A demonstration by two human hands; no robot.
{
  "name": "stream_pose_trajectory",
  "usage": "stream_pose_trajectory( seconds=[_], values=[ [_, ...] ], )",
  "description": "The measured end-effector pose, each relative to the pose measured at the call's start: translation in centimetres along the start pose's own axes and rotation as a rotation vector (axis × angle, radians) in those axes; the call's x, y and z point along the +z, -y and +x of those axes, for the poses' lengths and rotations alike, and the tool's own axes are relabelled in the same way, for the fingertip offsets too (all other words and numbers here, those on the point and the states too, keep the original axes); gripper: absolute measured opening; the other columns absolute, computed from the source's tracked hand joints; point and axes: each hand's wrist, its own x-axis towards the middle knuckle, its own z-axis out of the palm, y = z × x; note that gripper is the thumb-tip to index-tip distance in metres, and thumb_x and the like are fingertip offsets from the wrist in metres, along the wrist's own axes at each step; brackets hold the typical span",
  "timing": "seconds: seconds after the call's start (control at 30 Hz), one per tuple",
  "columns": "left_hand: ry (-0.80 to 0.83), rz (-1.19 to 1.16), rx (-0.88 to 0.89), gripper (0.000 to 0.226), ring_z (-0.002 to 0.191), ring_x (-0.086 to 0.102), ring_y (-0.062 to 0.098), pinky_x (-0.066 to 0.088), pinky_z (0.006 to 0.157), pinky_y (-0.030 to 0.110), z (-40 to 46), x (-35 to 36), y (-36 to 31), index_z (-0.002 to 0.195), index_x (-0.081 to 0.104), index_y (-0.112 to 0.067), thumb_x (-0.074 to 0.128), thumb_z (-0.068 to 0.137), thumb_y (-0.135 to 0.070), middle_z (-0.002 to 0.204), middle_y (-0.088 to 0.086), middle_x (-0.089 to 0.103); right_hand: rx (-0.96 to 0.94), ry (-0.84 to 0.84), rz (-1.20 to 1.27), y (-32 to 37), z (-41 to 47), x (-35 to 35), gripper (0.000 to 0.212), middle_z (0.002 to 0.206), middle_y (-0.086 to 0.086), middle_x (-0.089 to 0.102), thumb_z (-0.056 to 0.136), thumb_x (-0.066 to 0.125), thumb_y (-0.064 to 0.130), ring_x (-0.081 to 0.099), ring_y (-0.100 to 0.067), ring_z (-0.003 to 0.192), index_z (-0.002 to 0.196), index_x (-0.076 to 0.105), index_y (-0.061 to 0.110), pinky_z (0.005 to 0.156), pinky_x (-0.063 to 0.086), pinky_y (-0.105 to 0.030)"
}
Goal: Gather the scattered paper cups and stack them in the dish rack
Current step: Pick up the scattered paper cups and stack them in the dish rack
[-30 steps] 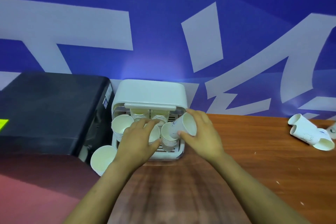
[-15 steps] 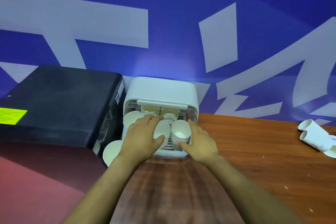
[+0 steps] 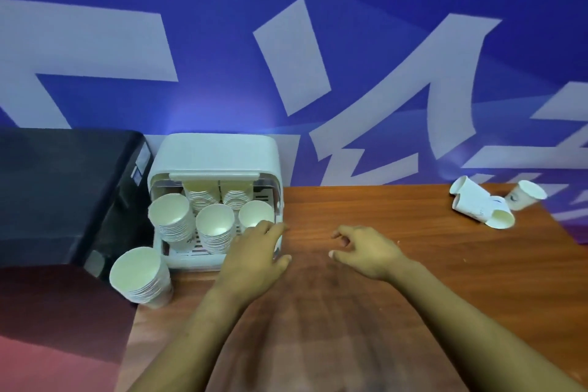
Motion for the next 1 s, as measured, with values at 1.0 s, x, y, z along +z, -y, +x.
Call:
stream_pose_trajectory(
  seconds=[1.0],
  values=[
    [0.216,-0.029,0.009,0.044,0.119,0.051,0.018,0.042,0.096,0.028,10.4,14.8,-27.0,0.131,0.048,-0.028,0.057,0.089,-0.039,0.128,-0.004,0.053,0.032,0.029,0.060,-31.7,-5.4,-9.5,0.039,0.114,0.006,0.061,0.087,0.061,0.038,0.057,-0.013,0.102,0.124,0.055,0.026,0.090,0.048,-0.033]
  ],
)
